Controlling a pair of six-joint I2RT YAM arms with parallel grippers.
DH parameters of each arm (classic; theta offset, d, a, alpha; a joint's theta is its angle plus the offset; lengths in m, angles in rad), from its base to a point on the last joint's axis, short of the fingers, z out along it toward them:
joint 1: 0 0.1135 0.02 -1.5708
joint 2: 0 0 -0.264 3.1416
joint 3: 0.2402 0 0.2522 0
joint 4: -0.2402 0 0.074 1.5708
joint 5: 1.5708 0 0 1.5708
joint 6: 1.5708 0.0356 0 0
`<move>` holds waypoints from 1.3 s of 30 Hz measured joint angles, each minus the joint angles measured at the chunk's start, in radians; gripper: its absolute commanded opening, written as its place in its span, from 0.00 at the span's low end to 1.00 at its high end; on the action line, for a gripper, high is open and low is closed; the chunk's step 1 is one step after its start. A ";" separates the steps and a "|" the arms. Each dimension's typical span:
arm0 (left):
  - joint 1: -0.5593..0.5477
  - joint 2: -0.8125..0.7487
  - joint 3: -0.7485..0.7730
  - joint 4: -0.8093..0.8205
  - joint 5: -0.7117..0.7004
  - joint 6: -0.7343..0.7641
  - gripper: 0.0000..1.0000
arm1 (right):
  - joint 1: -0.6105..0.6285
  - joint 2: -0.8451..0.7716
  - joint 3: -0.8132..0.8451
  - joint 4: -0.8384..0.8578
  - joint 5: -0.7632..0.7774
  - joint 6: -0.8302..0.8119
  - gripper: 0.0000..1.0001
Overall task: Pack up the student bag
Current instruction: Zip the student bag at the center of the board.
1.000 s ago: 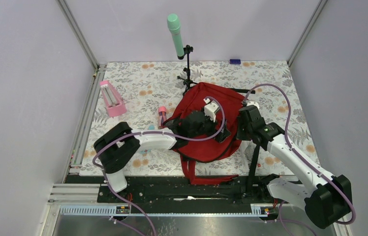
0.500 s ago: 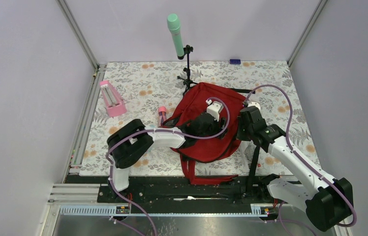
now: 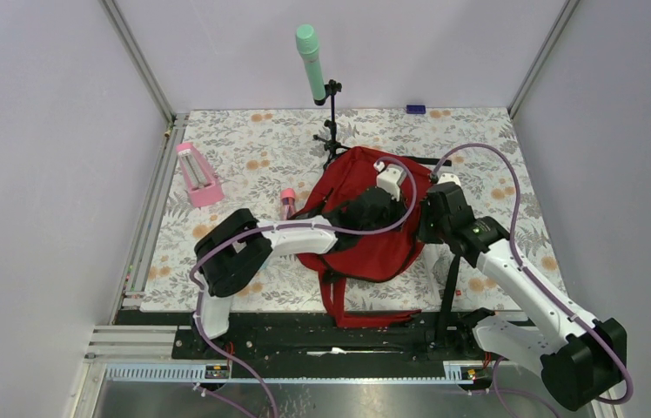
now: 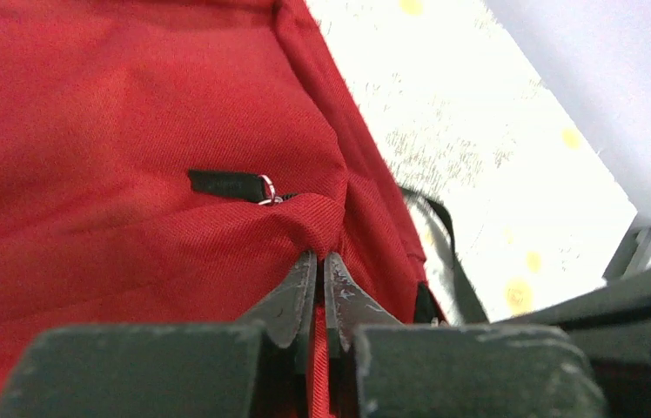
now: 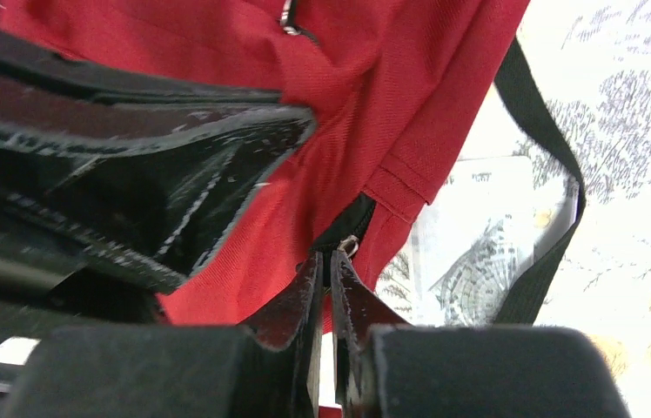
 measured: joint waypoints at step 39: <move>0.192 -0.248 -0.153 0.066 0.243 0.224 0.76 | 0.217 -0.123 -0.009 0.049 0.106 0.101 0.57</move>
